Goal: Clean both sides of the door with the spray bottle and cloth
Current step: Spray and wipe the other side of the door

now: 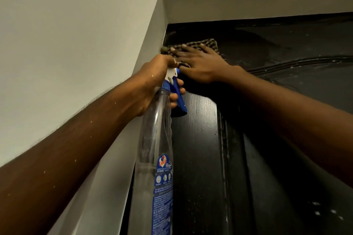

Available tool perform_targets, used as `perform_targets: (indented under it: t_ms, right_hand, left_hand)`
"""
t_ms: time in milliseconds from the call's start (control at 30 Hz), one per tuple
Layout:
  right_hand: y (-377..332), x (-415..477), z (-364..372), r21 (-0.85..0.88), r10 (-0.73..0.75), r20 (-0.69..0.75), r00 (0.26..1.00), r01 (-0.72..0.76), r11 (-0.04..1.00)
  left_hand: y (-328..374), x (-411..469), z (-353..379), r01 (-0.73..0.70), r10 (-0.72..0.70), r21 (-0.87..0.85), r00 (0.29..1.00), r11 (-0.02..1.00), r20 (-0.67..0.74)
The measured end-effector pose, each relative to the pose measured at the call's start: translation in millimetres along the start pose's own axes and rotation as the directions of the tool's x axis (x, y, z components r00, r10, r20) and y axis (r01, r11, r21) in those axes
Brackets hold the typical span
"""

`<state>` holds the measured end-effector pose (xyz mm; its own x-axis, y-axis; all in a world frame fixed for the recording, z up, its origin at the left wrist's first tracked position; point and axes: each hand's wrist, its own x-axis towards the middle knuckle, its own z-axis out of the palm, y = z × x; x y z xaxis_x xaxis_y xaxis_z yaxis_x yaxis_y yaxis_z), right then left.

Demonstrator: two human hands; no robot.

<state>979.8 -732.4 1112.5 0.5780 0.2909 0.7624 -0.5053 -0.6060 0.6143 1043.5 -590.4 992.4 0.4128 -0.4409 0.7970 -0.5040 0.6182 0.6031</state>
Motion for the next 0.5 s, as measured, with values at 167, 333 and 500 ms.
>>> perform_targets:
  t_ms: [167, 333, 500]
  right_hand:
    - [67, -35, -16, 0.001, 0.2, -0.033, 0.979, -0.2, 0.98]
    - [88, 15, -19, 0.022, 0.51, -0.096, 0.855, -0.511, 0.859]
    - [26, 13, -8, 0.006, 0.204, -0.056, 0.977, -0.204, 0.979]
  left_hand:
    - [0, 1, 0, 0.028, -0.028, 0.01, 0.999, 1.0, 0.032]
    - [2, 4, 2, 0.026, -0.026, -0.002, 0.999, 1.0, 0.036]
    - [4, 2, 3, -0.007, 0.007, -0.02, 1.0, 1.0, 0.01]
